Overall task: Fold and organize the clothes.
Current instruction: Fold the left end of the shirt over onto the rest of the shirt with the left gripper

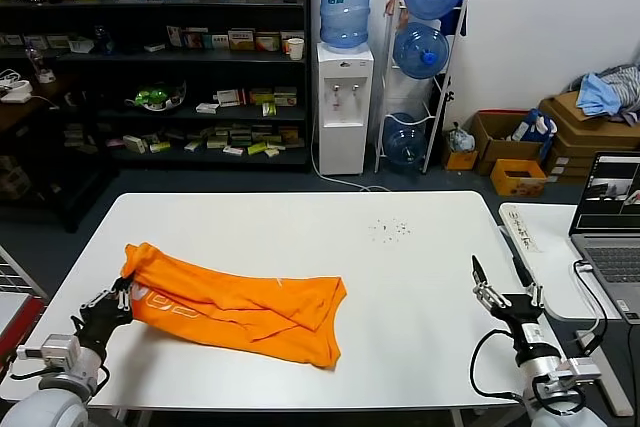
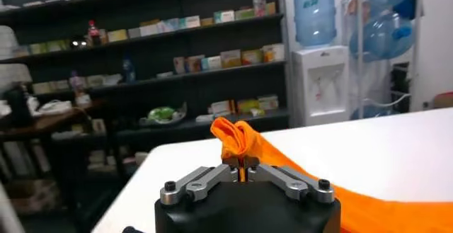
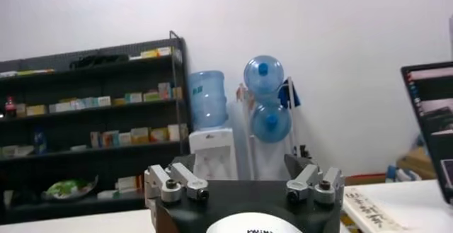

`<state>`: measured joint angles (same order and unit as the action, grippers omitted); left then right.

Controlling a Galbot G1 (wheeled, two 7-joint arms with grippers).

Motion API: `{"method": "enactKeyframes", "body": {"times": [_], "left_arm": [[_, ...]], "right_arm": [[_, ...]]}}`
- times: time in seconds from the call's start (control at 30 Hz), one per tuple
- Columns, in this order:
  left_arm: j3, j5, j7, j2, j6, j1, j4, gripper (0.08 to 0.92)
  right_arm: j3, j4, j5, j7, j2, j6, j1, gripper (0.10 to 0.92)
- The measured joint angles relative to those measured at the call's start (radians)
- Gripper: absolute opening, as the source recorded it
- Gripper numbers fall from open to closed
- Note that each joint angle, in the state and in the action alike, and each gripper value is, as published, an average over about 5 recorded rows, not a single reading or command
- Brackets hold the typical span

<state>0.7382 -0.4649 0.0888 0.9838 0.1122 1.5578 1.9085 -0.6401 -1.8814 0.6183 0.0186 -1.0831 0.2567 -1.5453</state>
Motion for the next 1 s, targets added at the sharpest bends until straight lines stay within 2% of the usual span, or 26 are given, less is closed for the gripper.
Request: {"method": "enactKeyframes", "body": {"times": [0.23, 0.53, 0.77, 1.0], "left_arm": [[0.045, 0.008, 0.010, 0.033, 0.006, 0.042, 0.019, 0.129], [0.058, 0.060, 0.025, 0.107, 0.019, 0.095, 0.106, 0.129], [-0.022, 0.003, 0.055, 0.122, 0.055, 0.095, 0.194, 0.129], [-0.162, -0.126, 0.092, 0.129, 0.085, 0.044, 0.217, 0.129]], "right_arm": [[-0.012, 0.011, -0.023, 0.024, -0.023, 0.030, -0.004, 0.823], [0.005, 0.024, -0.057, 0.030, -0.042, 0.038, 0.001, 0.823], [0.022, 0.025, -0.087, 0.022, -0.054, 0.030, 0.005, 0.823], [0.034, 0.015, -0.111, 0.009, -0.070, 0.014, 0.009, 0.823]]}}
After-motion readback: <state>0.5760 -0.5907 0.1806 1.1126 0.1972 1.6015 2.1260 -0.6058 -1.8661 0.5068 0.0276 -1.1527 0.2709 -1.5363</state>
